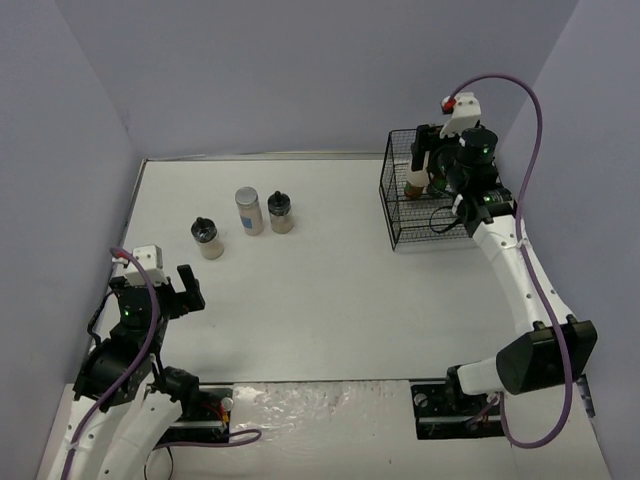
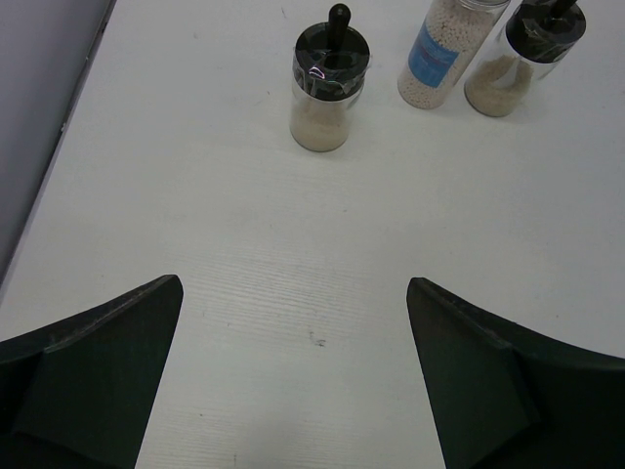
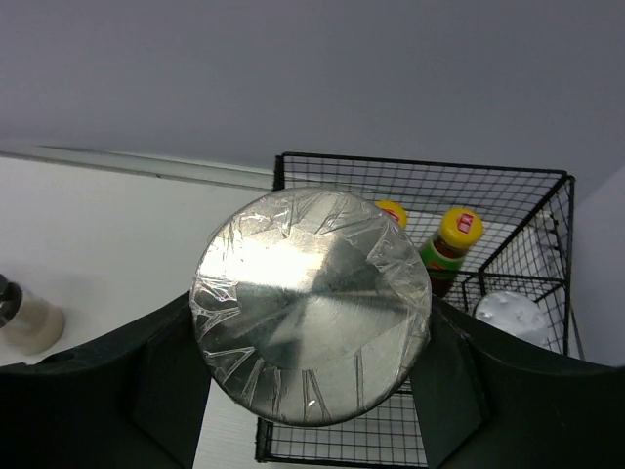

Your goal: Organize the condiment bottles

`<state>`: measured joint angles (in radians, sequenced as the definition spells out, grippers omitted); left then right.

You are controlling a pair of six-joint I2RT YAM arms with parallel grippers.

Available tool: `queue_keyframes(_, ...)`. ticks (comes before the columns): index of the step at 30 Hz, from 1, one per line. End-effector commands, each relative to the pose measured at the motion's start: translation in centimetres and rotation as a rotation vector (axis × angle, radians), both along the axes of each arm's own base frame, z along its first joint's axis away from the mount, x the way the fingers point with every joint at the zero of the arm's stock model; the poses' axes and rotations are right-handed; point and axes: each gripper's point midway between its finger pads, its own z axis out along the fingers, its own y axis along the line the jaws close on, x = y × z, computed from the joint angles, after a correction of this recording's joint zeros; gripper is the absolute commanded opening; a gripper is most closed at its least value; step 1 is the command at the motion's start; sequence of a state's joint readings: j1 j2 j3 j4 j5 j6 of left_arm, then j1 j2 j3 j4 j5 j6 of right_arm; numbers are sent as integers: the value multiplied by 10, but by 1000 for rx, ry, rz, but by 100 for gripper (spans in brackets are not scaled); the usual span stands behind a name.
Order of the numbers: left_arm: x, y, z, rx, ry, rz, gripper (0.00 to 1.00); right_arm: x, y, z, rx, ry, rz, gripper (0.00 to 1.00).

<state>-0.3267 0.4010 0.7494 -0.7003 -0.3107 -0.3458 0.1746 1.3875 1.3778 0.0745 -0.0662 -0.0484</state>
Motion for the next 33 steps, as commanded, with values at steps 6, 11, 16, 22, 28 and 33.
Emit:
queue_keyframes(6, 9, -2, 17, -22, -51, 6, 97, 41, -55, 18, 58, -109, -140, 0)
queue_keyframes(11, 10, -4, 16, -22, -46, -2, 97, 58, -63, 1, 61, -111, -140, 0)
queue_keyframes(16, 11, -5, 15, -22, -37, -7, 97, 69, -66, -5, 65, -138, -130, 0)
queue_keyframes(22, 12, -6, 14, -23, -32, -8, 97, 76, -70, -27, 61, -116, -147, 0)
queue_keyframes(28, 13, -6, 13, -21, -28, -8, 97, 79, -99, -55, 55, -80, -207, 0)
queue_keyframes(33, 13, -7, 12, -23, -26, -10, 97, 81, -114, -75, 53, -50, -228, 0)
